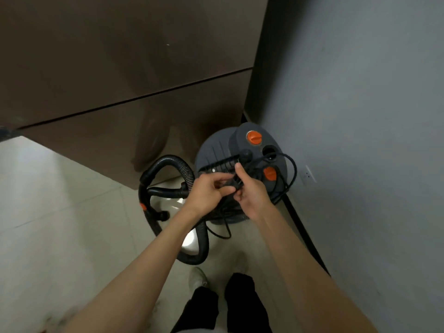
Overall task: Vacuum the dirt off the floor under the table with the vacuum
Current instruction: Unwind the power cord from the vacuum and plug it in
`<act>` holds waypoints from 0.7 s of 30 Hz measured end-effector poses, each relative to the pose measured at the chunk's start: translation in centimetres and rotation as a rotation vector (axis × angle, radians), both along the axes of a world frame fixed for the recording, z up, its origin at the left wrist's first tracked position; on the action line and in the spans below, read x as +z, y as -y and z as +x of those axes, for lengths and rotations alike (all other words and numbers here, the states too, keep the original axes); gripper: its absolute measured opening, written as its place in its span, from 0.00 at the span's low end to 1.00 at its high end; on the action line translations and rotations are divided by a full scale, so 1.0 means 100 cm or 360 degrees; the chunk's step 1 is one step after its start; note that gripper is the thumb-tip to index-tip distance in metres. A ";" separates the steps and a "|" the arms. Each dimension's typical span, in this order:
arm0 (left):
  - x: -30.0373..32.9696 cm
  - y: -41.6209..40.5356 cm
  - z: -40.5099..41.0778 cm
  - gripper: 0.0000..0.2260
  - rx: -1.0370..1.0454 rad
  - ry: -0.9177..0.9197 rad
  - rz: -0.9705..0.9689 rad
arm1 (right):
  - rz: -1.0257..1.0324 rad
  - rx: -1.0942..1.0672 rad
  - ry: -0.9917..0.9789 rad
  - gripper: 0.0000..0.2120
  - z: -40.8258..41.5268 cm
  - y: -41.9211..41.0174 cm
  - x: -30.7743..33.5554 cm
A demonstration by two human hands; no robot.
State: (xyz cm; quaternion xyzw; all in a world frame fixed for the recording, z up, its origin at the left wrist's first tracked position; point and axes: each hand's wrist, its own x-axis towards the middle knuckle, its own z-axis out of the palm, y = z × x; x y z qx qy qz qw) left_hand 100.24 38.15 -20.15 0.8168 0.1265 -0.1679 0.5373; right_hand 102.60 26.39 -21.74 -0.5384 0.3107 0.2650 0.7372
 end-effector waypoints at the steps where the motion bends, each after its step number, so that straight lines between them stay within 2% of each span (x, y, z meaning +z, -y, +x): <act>1: 0.008 0.005 -0.006 0.16 -0.0016 0.0057 0.0066 | 0.0009 -0.0037 0.0005 0.11 -0.005 0.004 0.006; 4: 0.038 0.021 -0.027 0.13 -0.0002 0.0288 0.0311 | 0.0136 -0.0092 0.0015 0.05 -0.023 0.018 0.032; 10: 0.075 0.064 -0.071 0.07 0.0046 0.0674 0.0835 | 0.0303 0.0059 -0.0080 0.05 -0.053 0.058 0.082; 16: 0.097 0.113 -0.102 0.06 0.0408 0.0535 0.0767 | 0.0275 0.0462 -0.0045 0.04 -0.073 0.114 0.100; 21: 0.091 0.116 -0.111 0.05 0.0766 0.0049 0.0453 | 0.0379 0.0603 -0.0027 0.06 -0.095 0.125 0.110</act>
